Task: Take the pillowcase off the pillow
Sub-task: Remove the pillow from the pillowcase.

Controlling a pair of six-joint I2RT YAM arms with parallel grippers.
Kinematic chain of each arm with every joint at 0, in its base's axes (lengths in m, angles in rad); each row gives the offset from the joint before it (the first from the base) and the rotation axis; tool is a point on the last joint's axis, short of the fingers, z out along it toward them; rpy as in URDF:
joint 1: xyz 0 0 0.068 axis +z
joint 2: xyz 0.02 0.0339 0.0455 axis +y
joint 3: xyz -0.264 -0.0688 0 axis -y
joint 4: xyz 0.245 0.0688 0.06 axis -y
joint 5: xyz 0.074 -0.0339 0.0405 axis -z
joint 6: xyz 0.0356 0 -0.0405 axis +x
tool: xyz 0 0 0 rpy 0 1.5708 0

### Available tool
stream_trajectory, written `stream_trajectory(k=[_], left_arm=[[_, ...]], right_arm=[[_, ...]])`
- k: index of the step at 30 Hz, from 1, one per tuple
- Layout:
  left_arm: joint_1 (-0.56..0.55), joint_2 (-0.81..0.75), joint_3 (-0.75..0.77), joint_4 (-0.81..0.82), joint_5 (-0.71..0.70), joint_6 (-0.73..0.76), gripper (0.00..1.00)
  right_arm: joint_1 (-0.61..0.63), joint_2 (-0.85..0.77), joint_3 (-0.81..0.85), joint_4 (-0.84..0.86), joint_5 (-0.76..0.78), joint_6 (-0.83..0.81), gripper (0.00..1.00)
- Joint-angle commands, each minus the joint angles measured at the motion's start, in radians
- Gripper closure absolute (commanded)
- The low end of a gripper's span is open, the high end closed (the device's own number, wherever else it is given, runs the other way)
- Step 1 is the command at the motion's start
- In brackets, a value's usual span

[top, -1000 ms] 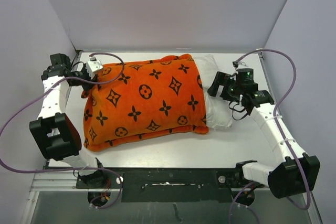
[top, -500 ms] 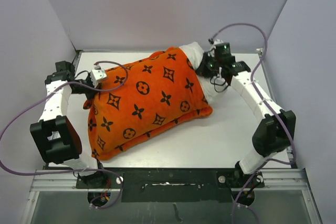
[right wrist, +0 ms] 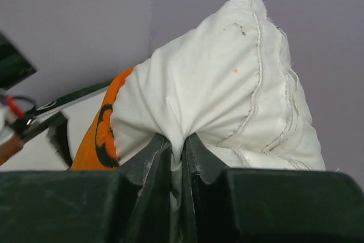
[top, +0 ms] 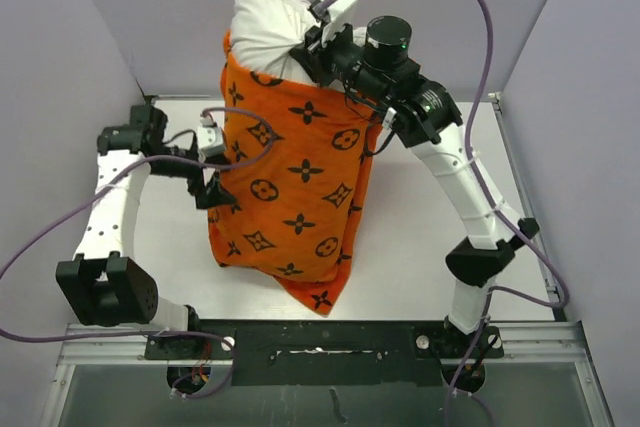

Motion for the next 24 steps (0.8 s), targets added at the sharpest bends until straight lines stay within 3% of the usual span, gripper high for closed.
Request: stream_trajectory(k=[1, 4, 6, 7, 8, 9, 10, 11, 12, 13, 15, 16, 17, 21, 23, 24], left_arm=[[0.052, -0.057, 0.383, -0.172, 0.276, 0.014, 0.02], [0.168, -0.018, 0.62, -0.222, 0.426, -0.056, 0.03], [0.265, -0.03, 0.699, -0.018, 0.547, -0.32, 0.04], [0.313, -0.061, 0.681, 0.234, 0.625, -0.555, 0.04], [0.349, -0.107, 0.599, 0.609, 0.658, -0.871, 0.05], [0.368, -0.157, 0.468, 1.159, 0.631, -1.439, 0.05], [0.369, -0.185, 0.342, 1.746, 0.599, -1.774, 0.04], [0.367, -0.183, 0.285, 2.178, 0.596, -1.953, 0.02], [0.347, -0.169, 0.299, 2.343, 0.61, -2.014, 0.02], [0.308, -0.157, 0.358, 2.243, 0.605, -1.988, 0.02], [0.278, -0.141, 0.469, 1.814, 0.557, -1.768, 0.02], [0.264, -0.141, 0.492, 1.701, 0.539, -1.69, 0.02], [0.257, -0.146, 0.475, 1.715, 0.539, -1.677, 0.02], [0.196, -0.199, 0.34, 2.137, 0.669, -1.912, 0.02], [0.174, -0.241, 0.311, 2.107, 0.699, -1.86, 0.02], [0.173, -0.261, 0.312, 2.002, 0.708, -1.783, 0.02]], right_arm=[[0.039, -0.186, -0.063, 0.291, -0.262, -0.021, 1.0], [0.056, -0.234, -0.112, 0.282, -0.364, 0.003, 1.0], [0.079, -0.258, -0.14, 0.267, -0.392, 0.0, 1.0], [0.093, -0.267, -0.152, 0.265, -0.407, -0.002, 1.0], [0.116, -0.27, -0.152, 0.252, -0.414, -0.01, 1.0], [0.142, -0.266, -0.142, 0.231, -0.416, -0.026, 1.0], [0.172, -0.258, -0.124, 0.198, -0.413, -0.044, 1.0], [0.203, -0.246, -0.107, 0.169, -0.41, -0.066, 1.0], [0.235, -0.236, -0.094, 0.136, -0.406, -0.092, 1.0], [0.27, -0.229, -0.09, 0.113, -0.388, -0.115, 1.0], [0.332, -0.225, -0.105, 0.079, -0.352, -0.164, 1.0], [0.362, -0.23, -0.129, 0.069, -0.333, -0.186, 1.0], [0.392, -0.236, -0.15, 0.061, -0.311, -0.211, 1.0], [0.459, -0.24, -0.205, 0.016, -0.248, -0.267, 1.0], [0.467, -0.244, -0.231, 0.008, -0.246, -0.266, 1.0], [0.473, -0.245, -0.243, 0.009, -0.248, -0.266, 1.0]])
